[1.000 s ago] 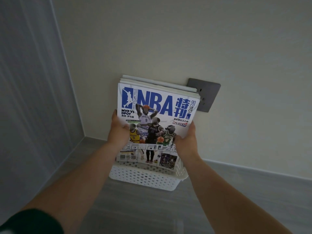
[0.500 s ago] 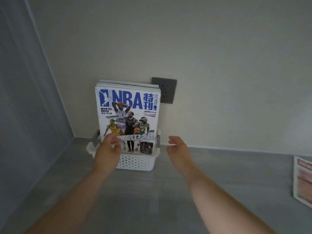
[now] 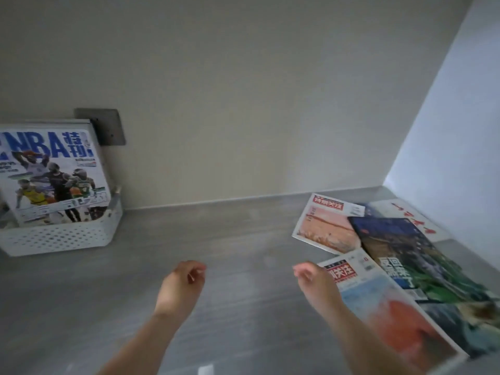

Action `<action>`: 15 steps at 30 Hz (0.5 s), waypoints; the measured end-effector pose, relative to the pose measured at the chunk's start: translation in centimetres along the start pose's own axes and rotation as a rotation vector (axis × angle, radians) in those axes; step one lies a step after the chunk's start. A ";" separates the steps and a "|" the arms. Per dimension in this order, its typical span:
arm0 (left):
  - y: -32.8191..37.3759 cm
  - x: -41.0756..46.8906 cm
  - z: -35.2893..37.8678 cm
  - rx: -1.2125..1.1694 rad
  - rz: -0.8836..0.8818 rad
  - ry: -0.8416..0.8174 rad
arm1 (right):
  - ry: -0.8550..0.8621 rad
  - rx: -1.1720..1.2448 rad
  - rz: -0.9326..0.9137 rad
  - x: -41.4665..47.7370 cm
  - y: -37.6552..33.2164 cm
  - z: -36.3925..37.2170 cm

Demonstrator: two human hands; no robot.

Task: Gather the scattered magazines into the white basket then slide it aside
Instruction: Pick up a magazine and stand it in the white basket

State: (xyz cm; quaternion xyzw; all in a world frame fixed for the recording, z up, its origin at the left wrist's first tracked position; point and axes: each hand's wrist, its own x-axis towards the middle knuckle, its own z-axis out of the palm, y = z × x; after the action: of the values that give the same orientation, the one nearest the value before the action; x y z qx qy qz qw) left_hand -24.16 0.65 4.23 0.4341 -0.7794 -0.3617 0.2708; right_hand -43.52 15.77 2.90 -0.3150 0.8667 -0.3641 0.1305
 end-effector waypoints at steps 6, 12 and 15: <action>4.1 -4.4 9.9 0.064 -0.016 -0.282 | 0.143 -0.324 0.217 -2.2 13.3 -8.7; 5.4 -7.9 16.9 0.412 0.121 -0.488 | 0.046 -0.525 0.279 -3.2 18.4 -9.9; 6.9 -9.0 19.7 0.557 0.125 -0.556 | 0.046 -0.553 0.256 -3.3 19.0 -9.5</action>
State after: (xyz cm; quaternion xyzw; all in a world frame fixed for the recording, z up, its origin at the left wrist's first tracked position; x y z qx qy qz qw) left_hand -37.73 17.44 -2.94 0.3284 -0.9160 -0.2233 -0.0570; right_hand -53.88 33.24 -3.99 -0.2183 0.9684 -0.1019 0.0647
